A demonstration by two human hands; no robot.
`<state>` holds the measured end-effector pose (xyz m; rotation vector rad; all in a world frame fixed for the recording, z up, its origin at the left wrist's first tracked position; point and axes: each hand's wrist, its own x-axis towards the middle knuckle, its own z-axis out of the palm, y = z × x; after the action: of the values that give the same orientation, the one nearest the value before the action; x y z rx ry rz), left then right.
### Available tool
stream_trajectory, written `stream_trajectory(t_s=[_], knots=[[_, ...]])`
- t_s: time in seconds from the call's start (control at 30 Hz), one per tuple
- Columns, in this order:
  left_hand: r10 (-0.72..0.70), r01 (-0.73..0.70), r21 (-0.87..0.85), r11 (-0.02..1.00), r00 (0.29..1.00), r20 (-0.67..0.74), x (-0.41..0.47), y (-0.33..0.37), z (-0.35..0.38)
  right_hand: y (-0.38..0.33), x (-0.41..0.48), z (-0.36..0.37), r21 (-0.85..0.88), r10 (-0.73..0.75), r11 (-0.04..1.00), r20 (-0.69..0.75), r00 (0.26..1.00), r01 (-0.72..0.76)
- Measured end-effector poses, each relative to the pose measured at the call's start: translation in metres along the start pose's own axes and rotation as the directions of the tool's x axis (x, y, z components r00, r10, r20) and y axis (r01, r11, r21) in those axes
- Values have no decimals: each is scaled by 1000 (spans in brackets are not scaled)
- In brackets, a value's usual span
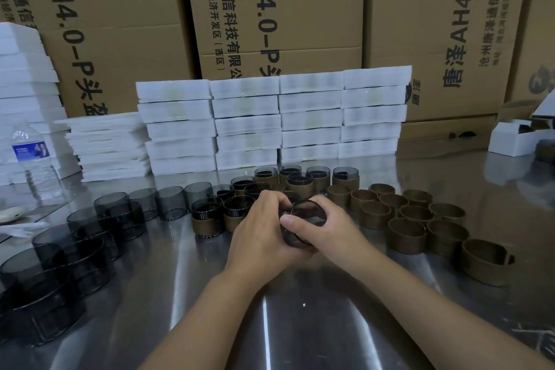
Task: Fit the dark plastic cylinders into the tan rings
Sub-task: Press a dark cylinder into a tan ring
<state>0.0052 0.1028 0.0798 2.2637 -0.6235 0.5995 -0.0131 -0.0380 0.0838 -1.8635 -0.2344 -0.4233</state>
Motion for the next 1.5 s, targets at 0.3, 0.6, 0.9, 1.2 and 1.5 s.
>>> stream_trajectory(t_s=[0.3,0.6,0.9,1.2,1.5], knots=[[46,-46,4,999,999,4,-3,2,0,2,5,-2,19,21,1000,-40,999,-20],[48,-48,-1,999,999,13,-3,2,0,4,6,-2,70,32,997,-58,998,-28],[48,-48,-9,999,999,13,-3,2,-2,4,6,-2,97,55,994,-49,997,-50],[62,-62,4,998,998,16,-3,1,-2,1,4,-2,67,87,994,-40,995,-84],[66,-66,12,998,998,21,-2,-1,-1,1,4,-2,70,97,993,-14,995,-96]])
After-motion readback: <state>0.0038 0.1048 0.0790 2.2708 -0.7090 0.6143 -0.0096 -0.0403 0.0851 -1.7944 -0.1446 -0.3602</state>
